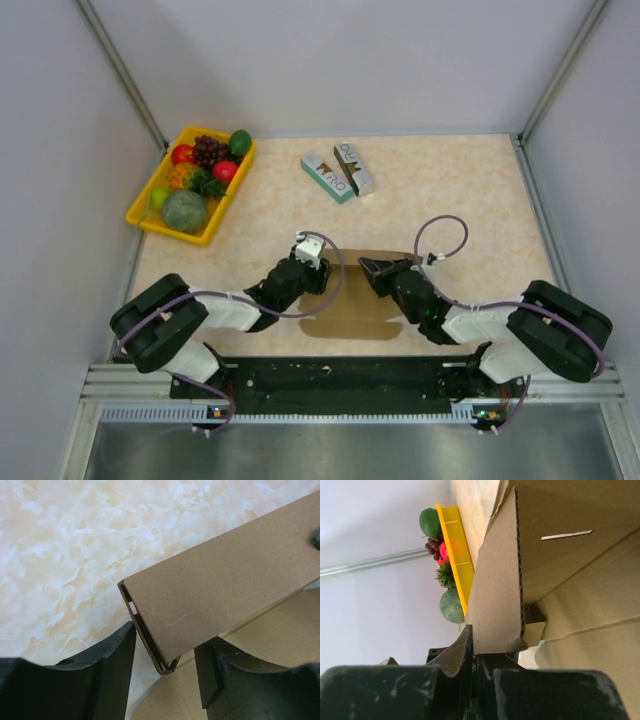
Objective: Fold the paper box
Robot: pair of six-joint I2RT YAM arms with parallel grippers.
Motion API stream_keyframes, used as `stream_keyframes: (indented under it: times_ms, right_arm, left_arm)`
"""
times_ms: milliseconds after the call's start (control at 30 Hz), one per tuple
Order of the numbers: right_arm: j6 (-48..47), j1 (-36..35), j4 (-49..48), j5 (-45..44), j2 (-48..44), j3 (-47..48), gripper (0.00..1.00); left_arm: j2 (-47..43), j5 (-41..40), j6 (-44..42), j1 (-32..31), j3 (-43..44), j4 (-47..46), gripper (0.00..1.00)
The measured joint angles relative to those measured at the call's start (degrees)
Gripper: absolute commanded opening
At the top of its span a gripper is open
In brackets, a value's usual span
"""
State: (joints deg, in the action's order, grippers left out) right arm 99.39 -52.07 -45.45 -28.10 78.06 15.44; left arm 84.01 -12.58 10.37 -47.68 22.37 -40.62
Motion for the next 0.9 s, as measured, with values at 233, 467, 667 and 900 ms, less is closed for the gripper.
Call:
stream_keyframes:
  times_ms: [233,467,667,900]
  right_arm:
    - [1.8,0.0,1.0,0.0,0.7,0.0,0.00]
    - [3.9,-0.5,1.6,-0.7,1.1,0.4,0.00]
    - [6.2,-1.1,3.5,-1.8,1.2,1.2,0.00]
    - [8.6,-2.0,5.3,-3.5,1.2,2.6,0.02]
  left_arm:
    - [3.1,-6.4,0.1,-1.9,0.9,-1.2,0.39]
    - [9.0,-18.4,0.9,-5.4,2.8,-4.2,0.24]
    - [13.3,-27.7,1.7,-7.3,4.2,-7.9,0.00]
    - [16.0,-34.9,0.7,-8.8,4.9,-13.3,0.00]
